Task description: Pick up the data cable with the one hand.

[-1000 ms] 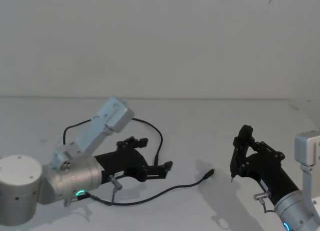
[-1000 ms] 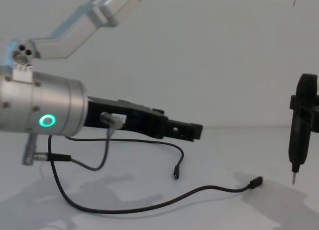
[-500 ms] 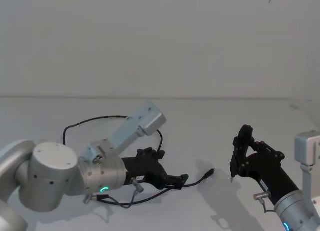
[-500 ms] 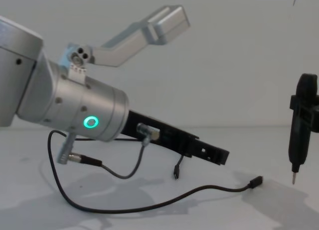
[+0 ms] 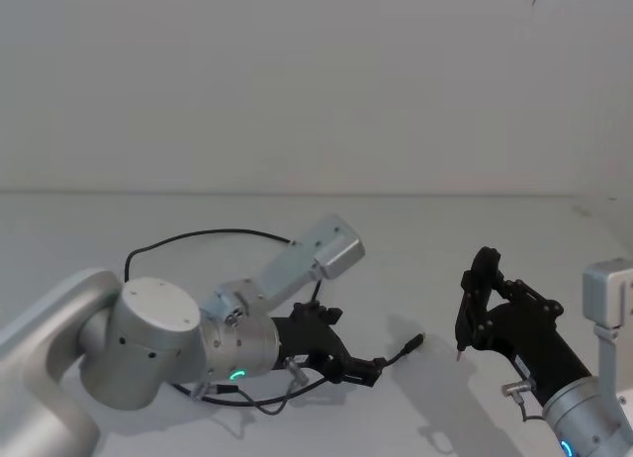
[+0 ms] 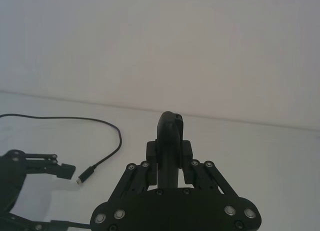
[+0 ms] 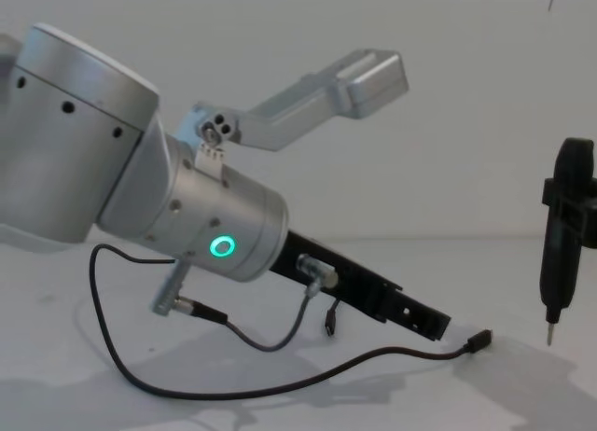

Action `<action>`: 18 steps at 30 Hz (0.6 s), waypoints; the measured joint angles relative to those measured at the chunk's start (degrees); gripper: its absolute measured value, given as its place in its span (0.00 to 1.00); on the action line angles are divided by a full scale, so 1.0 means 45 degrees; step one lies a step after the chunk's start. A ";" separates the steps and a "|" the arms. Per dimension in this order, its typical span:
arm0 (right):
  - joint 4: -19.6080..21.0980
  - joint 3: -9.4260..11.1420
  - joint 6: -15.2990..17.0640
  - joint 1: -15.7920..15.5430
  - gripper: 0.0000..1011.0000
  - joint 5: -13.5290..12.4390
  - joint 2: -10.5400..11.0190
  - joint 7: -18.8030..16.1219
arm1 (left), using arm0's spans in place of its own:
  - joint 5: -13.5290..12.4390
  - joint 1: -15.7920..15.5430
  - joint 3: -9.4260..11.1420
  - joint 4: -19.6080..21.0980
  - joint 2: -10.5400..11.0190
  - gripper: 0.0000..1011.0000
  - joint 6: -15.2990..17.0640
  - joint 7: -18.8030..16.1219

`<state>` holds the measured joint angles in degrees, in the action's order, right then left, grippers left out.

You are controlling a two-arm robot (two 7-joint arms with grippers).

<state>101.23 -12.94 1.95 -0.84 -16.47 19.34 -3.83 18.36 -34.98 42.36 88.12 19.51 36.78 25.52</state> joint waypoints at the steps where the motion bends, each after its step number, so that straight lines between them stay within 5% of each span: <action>1: 0.0000 0.0000 0.0000 0.0000 0.28 0.0000 0.0000 0.0000 | -0.0029 -0.0053 0.0053 -0.0109 -0.0077 0.99 0.0048 0.0000; 18: 0.0001 0.0000 0.0000 0.0000 0.28 0.0000 -0.0001 0.0000 | -0.0163 -0.0370 0.0251 -0.1360 -0.0874 0.99 0.0860 -0.0050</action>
<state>101.23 -12.94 1.95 -0.84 -16.47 19.33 -3.83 17.62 -36.64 43.49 82.00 15.57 40.65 25.30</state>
